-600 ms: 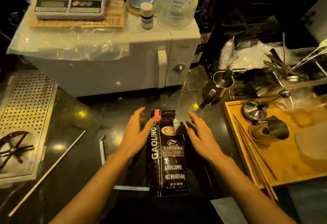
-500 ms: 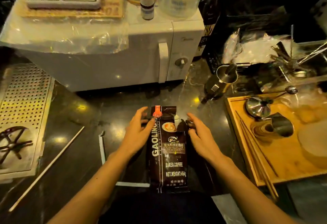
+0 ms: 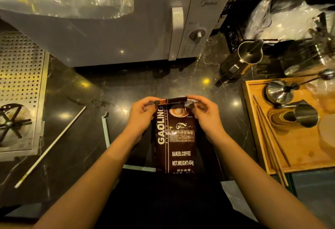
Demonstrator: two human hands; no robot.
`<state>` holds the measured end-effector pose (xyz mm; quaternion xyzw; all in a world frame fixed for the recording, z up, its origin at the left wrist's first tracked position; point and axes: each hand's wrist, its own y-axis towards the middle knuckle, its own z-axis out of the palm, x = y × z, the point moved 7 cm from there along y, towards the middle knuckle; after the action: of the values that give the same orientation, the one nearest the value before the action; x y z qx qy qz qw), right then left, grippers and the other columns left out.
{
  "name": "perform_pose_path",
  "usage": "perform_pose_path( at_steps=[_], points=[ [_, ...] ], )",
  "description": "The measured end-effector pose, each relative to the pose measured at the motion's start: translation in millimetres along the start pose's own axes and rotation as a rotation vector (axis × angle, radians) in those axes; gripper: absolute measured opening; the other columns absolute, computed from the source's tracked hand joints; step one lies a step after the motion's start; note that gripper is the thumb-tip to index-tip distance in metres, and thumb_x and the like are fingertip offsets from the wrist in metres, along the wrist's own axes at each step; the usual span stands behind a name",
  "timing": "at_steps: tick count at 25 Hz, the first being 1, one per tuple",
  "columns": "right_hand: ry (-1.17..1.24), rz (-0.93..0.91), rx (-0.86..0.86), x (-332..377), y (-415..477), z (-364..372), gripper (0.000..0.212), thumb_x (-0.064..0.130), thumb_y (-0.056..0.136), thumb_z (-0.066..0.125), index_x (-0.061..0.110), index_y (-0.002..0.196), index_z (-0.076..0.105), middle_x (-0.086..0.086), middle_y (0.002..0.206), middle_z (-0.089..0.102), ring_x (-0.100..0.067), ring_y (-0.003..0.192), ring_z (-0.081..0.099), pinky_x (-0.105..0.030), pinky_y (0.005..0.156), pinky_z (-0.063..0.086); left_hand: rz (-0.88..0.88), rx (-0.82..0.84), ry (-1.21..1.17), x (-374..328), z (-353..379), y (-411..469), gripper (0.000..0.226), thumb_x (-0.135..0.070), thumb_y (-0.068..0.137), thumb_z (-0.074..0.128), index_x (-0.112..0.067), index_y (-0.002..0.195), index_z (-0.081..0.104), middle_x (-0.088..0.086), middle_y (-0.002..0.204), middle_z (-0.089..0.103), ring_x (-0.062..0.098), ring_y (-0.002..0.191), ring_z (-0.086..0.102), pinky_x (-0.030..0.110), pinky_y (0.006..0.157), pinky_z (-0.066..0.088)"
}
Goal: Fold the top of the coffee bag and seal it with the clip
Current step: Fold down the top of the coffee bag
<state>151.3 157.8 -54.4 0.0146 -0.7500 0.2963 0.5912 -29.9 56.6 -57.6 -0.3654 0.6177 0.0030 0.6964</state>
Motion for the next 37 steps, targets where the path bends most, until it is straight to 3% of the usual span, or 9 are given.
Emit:
perform_pose_path(
  at_steps=[3, 7, 14, 18, 21, 25, 30, 33, 37],
  points=[
    [0.074, -0.087, -0.077, 22, -9, 1, 0.022, -0.006, 0.088, 0.062, 0.006, 0.103, 0.073, -0.007, 0.099, 0.075, -0.013, 0.088, 0.072, -0.025, 0.074, 0.058, 0.125, 0.015, 0.013, -25, -7, -12, 0.033, 0.005, 0.092, 0.051, -0.019, 0.084, 0.071, -0.008, 0.077, 0.075, 0.006, 0.074, 0.071, 0.020, 0.063, 0.057],
    [0.116, -0.291, -0.062, 62, -34, 3, 0.032, -0.012, 0.084, 0.062, 0.018, 0.086, 0.073, 0.011, 0.081, 0.077, -0.006, 0.081, 0.072, -0.022, 0.073, 0.056, 0.333, 0.011, 0.016, -59, -20, -43, 0.038, 0.012, 0.090, 0.050, -0.019, 0.082, 0.071, -0.016, 0.080, 0.074, 0.002, 0.081, 0.070, 0.018, 0.071, 0.055],
    [0.094, -0.456, -0.030, 81, -85, 0, 0.037, -0.016, 0.088, 0.051, 0.013, 0.095, 0.074, 0.013, 0.083, 0.077, -0.006, 0.085, 0.072, -0.018, 0.071, 0.055, 0.530, 0.017, 0.081, -72, -32, -103, 0.042, 0.007, 0.090, 0.047, -0.024, 0.085, 0.074, -0.017, 0.086, 0.075, 0.004, 0.092, 0.068, 0.021, 0.082, 0.051],
    [0.087, -0.454, 0.003, 77, -99, -5, 0.035, -0.001, 0.090, 0.047, 0.019, 0.095, 0.075, 0.004, 0.093, 0.077, -0.015, 0.095, 0.071, -0.027, 0.081, 0.056, 0.542, 0.053, 0.103, -69, -24, -123, 0.013, -0.011, 0.087, 0.066, -0.021, 0.093, 0.072, -0.012, 0.092, 0.074, 0.006, 0.095, 0.069, 0.020, 0.084, 0.052],
    [-0.008, -0.508, 0.002, 80, -114, 2, 0.017, 0.009, 0.091, 0.063, 0.019, 0.103, 0.071, -0.002, 0.098, 0.072, -0.013, 0.095, 0.069, -0.031, 0.083, 0.057, 0.569, -0.028, 0.193, -66, -20, -130, 0.025, -0.013, 0.080, 0.076, -0.022, 0.099, 0.064, -0.008, 0.100, 0.070, 0.006, 0.098, 0.068, 0.023, 0.091, 0.054],
    [-0.101, -0.508, -0.054, 75, -122, 16, 0.028, 0.011, 0.086, 0.072, 0.022, 0.109, 0.061, 0.002, 0.099, 0.065, -0.010, 0.093, 0.064, -0.025, 0.081, 0.053, 0.590, -0.044, 0.199, -63, -12, -129, 0.041, -0.013, 0.085, 0.070, -0.029, 0.120, 0.054, -0.008, 0.098, 0.069, 0.006, 0.096, 0.067, 0.023, 0.090, 0.053],
    [-0.185, -0.535, -0.162, 77, -124, 29, 0.013, 0.005, 0.087, 0.067, 0.014, 0.094, 0.061, 0.003, 0.089, 0.062, -0.005, 0.085, 0.058, -0.020, 0.079, 0.047, 0.584, -0.078, 0.142, -57, -10, -120, 0.009, -0.022, 0.086, 0.070, -0.026, 0.094, 0.068, -0.012, 0.091, 0.069, 0.007, 0.092, 0.066, 0.034, 0.085, 0.056],
    [-0.201, -0.553, -0.168, 79, -126, 27, 0.013, 0.006, 0.088, 0.067, 0.014, 0.098, 0.064, 0.005, 0.092, 0.065, -0.001, 0.088, 0.060, -0.016, 0.080, 0.047, 0.571, -0.069, 0.098, -59, -9, -115, 0.009, -0.021, 0.085, 0.071, -0.029, 0.090, 0.070, -0.011, 0.089, 0.071, 0.003, 0.092, 0.066, 0.029, 0.087, 0.054],
    [-0.203, -0.602, -0.135, 85, -113, 25, 0.011, 0.011, 0.089, 0.068, 0.014, 0.099, 0.069, -0.007, 0.096, 0.070, -0.011, 0.094, 0.065, -0.024, 0.084, 0.050, 0.607, -0.102, 0.073, -60, -2, -112, 0.011, -0.019, 0.084, 0.072, -0.026, 0.092, 0.071, -0.007, 0.092, 0.072, 0.007, 0.093, 0.067, 0.031, 0.087, 0.055]
  ],
)
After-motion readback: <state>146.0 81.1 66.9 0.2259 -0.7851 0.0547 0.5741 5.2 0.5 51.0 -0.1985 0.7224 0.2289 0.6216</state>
